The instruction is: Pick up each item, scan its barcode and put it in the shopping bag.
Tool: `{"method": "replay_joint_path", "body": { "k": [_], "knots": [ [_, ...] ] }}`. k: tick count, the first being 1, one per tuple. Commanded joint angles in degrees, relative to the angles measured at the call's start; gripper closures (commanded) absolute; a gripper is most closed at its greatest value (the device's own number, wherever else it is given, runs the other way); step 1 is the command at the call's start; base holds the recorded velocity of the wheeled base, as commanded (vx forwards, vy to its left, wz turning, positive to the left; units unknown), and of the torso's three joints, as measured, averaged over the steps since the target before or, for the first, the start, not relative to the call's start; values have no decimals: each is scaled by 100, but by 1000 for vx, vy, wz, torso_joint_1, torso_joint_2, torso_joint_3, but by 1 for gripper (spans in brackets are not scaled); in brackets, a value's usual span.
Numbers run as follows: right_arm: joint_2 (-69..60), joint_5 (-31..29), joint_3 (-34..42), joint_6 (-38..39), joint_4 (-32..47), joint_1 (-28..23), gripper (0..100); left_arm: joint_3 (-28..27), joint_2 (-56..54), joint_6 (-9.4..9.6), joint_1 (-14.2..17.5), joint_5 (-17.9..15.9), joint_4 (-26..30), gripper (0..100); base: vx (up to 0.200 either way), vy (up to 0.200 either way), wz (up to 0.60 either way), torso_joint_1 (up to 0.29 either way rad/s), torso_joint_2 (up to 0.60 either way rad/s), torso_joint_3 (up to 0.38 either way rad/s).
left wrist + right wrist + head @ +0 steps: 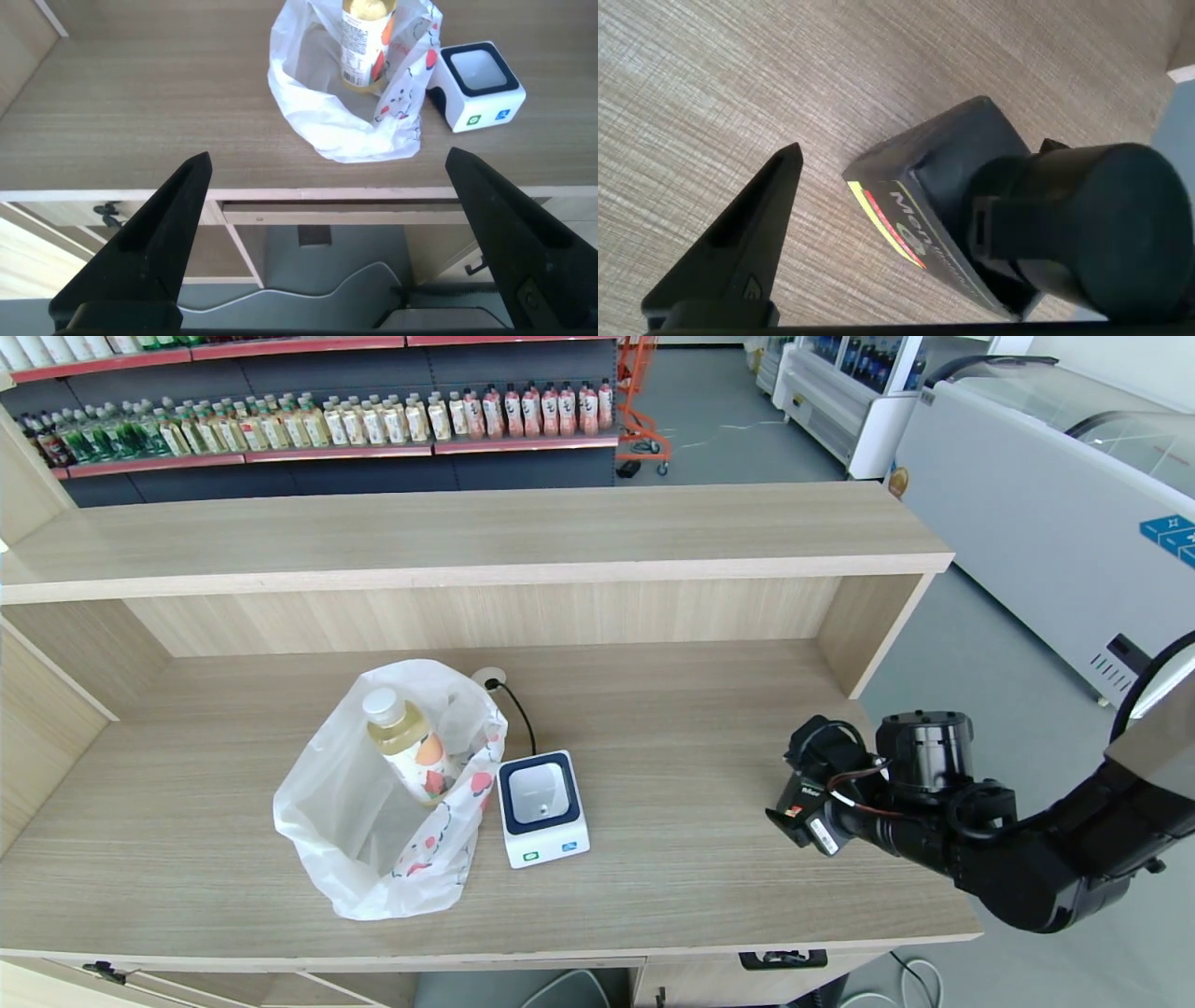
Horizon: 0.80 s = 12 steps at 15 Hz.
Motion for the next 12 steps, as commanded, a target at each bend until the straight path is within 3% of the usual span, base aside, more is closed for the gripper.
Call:
{"method": "replay_joint_path", "body": {
  "k": [1, 9, 12],
  "knots": [
    [186, 2, -81, -5, 0, 30, 100, 5, 9, -1, -9, 0, 0, 0, 0, 0, 0, 0, 0, 0],
    [-465, 125, -90, -23, -27, 65, 100, -4, 9, -1, 0, 0, 0, 0, 0, 0, 0, 0, 0, 0],
    [-2600, 20, 1457, -559, -53, -708, 100, 5, 9, -1, -9, 0, 0, 0, 0, 0, 0, 0, 0, 0]
  ]
}}
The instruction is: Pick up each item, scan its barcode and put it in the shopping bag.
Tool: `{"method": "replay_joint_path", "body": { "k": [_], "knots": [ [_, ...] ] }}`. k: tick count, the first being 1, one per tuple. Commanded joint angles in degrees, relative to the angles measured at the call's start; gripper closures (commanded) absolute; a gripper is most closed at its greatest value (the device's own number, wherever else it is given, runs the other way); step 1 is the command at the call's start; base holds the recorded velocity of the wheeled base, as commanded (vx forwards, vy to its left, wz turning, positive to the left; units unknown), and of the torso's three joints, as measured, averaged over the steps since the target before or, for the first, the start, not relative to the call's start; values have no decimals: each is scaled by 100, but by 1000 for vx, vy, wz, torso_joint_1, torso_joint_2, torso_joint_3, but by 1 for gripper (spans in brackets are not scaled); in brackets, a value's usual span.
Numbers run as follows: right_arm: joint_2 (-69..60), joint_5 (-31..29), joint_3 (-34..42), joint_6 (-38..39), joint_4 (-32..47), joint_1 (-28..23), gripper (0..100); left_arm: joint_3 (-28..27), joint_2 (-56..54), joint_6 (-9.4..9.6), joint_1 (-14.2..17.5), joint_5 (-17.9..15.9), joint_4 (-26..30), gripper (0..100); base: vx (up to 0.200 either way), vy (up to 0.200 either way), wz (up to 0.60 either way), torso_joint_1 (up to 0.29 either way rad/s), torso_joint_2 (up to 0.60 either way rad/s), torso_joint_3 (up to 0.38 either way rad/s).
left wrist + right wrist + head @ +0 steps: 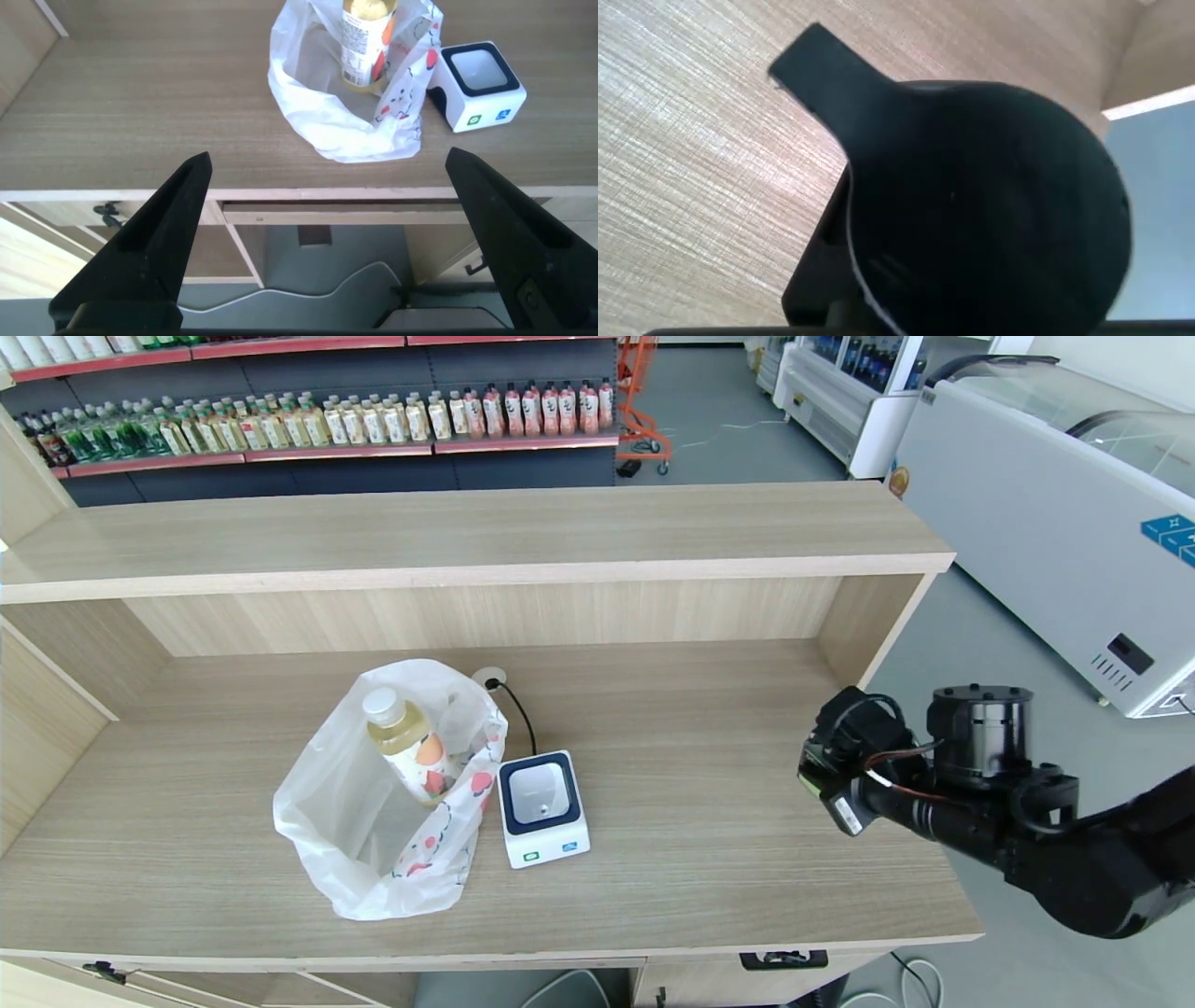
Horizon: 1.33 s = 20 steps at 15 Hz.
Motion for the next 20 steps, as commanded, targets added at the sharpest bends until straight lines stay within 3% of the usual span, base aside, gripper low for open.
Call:
{"method": "replay_joint_path", "body": {
  "k": [1, 2, 4, 8, 10, 11, 13, 15, 20],
  "knots": [
    [-2491, -12, 1781, -729, 31, -1015, 100, 5, 9, -1, 2, 0, 0, 0, 0, 0, 0, 0, 0, 0],
    [-3106, 32, 1904, -984, 145, -1340, 100, -4, 9, -1, 2, 0, 0, 0, 0, 0, 0, 0, 0, 0],
    [-3827, 463, 1755, -1168, 154, -1103, 100, -4, 9, -1, 2, 0, 0, 0, 0, 0, 0, 0, 0, 0],
    [-4512, 1403, 1728, -3330, -40, 901, 100, -4, 9, -1, 2, 0, -9, 0, 0, 0, 0, 0, 0, 0],
    [-4354, 2132, 1746, -4833, -259, 1499, 100, -4, 9, -1, 2, 0, 0, 0, 0, 0, 0, 0, 0, 0],
    [-4337, 2229, 1746, -5123, -294, 1613, 100, 5, 9, -1, 2, 0, 0, 0, 0, 0, 0, 0, 0, 0],
    [-4310, 2326, 1737, -6573, -637, 2316, 100, 5, 9, -1, 2, 0, 0, 0, 0, 0, 0, 0, 0, 0],
    [-4249, 2343, 1746, -7646, -1279, 2738, 100, -4, 9, -1, 2, 0, 0, 0, 0, 0, 0, 0, 0, 0],
    [-3967, 3178, 1746, -8832, -1771, 3037, 100, 5, 9, -1, 2, 0, 0, 0, 0, 0, 0, 0, 0, 0]
  ]
}}
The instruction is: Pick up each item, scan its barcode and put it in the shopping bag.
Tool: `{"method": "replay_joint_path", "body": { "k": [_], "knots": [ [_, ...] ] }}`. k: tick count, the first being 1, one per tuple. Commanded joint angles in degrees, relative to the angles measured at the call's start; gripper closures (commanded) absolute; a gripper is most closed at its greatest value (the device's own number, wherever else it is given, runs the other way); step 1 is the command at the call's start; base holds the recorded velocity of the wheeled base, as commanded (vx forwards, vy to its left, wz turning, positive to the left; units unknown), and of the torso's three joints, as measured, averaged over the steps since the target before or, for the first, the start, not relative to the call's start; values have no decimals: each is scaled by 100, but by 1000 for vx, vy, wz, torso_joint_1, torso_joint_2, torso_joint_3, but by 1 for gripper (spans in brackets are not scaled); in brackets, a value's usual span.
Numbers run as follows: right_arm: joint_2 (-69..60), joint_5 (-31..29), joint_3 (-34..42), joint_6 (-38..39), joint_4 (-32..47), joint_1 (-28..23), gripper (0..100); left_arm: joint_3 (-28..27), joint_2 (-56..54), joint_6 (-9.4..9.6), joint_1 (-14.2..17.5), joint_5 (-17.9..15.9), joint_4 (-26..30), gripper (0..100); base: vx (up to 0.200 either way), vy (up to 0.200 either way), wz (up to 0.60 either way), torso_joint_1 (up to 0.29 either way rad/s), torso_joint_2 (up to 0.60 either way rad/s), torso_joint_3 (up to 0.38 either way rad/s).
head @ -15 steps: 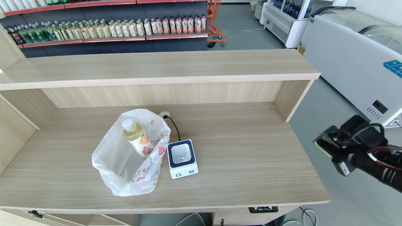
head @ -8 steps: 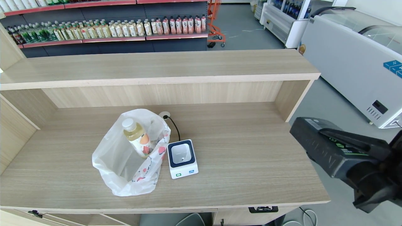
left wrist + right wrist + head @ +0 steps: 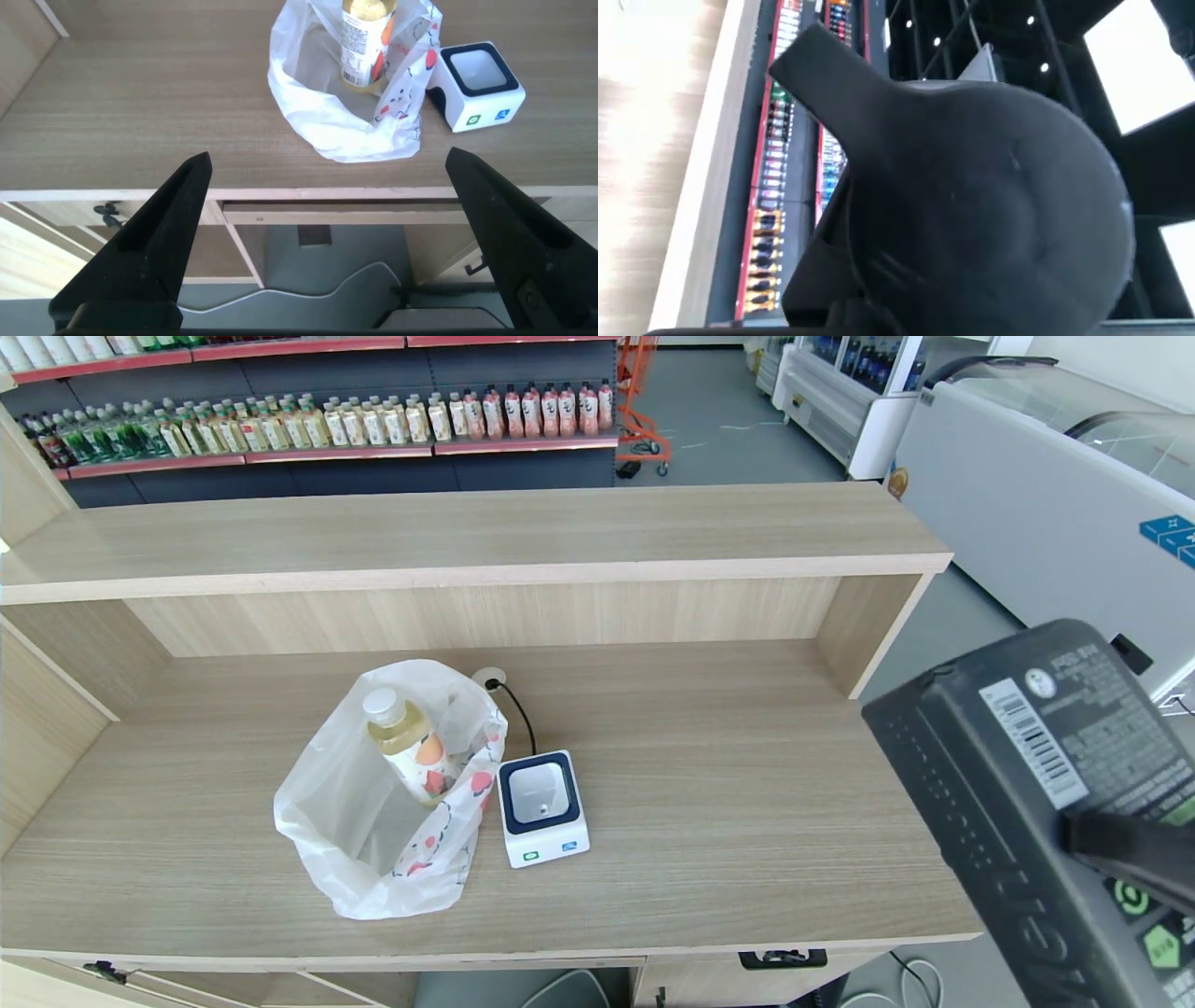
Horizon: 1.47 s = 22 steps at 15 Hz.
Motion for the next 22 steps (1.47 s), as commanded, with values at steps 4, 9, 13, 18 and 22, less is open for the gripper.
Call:
{"method": "replay_joint_path", "body": {
  "k": [4, 9, 13, 18, 22],
  "knots": [
    [-40, 682, 6, -451, -11, 49, 100, -4, 9, -1, 0, 0, -9, 0, 0, 0, 0, 0, 0, 0],
    [-207, 911, 15, -741, -2, 40, 100, 5, 9, -1, 0, 0, 0, 0, 0, 0, 0, 0, 0, 0],
    [-163, 981, 24, -802, -2, 40, 100, -4, 9, -1, 0, 0, 0, 0, 0, 0, 0, 0, 0, 0],
    [-111, 990, 24, -794, -2, 181, 100, 5, 9, -1, 0, 0, 0, 0, 0, 0, 0, 0, 0, 0],
    [-93, 990, 24, -785, -2, 189, 100, -4, 9, -1, 0, 0, 0, 0, 0, 0, 0, 0, 0, 0]
  ]
}}
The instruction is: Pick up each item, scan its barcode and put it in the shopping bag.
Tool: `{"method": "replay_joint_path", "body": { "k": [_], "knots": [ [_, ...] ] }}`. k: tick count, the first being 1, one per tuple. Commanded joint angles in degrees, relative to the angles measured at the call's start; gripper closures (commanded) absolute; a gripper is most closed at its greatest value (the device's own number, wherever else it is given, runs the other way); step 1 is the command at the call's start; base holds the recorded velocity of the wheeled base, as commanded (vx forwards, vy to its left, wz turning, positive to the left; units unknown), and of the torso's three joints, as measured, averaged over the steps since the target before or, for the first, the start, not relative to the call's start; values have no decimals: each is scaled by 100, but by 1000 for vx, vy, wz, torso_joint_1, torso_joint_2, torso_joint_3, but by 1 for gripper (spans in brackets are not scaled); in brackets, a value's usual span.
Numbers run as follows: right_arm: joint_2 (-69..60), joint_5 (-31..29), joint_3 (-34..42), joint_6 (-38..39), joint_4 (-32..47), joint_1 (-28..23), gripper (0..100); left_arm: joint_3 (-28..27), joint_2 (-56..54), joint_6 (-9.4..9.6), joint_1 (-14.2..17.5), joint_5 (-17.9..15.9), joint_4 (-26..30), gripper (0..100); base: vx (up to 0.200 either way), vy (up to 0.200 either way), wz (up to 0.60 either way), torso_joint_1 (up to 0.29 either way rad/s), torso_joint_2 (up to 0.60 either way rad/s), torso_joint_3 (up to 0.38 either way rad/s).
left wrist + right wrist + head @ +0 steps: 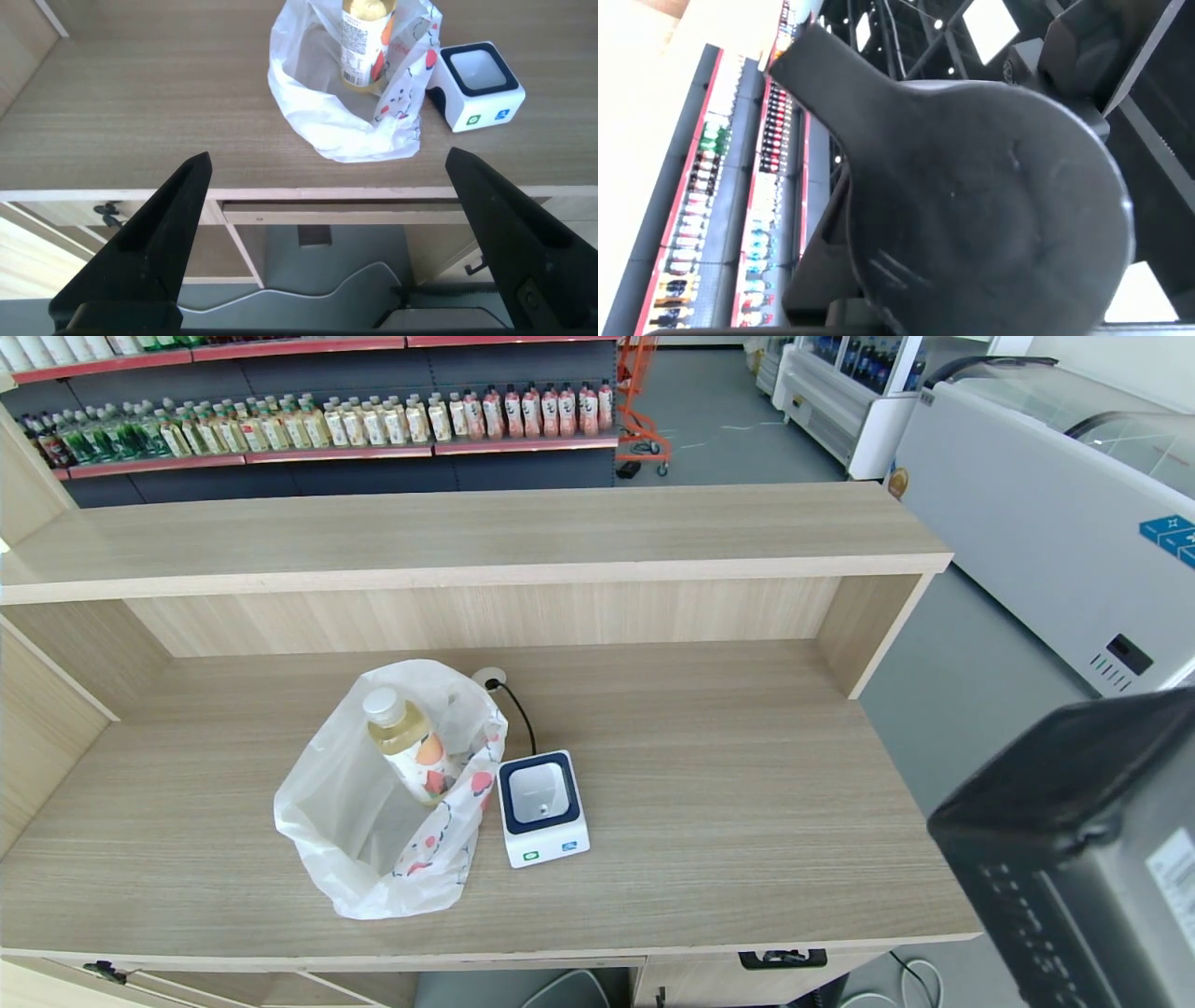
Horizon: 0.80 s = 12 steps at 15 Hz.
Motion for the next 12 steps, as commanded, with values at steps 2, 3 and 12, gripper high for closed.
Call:
{"method": "replay_joint_path", "body": {
  "k": [2, 3, 12],
  "knots": [
    [29, 2, -2, 9, 4, 12, 100, 5, 9, -1, 0, 0, 0, 0, 0, 0, 0, 0, 0, 0],
    [73, -24, -28, 159, 13, -6, 100, -4, 9, -1, 0, 0, 0, 0, 0, 0, 0, 0, 0, 0],
    [398, -7539, -441, 8165, 1059, 618, 100, -4, 9, -1, 0, 0, 0, 0, 0, 0, 0, 0, 0, 0]
  ]
}}
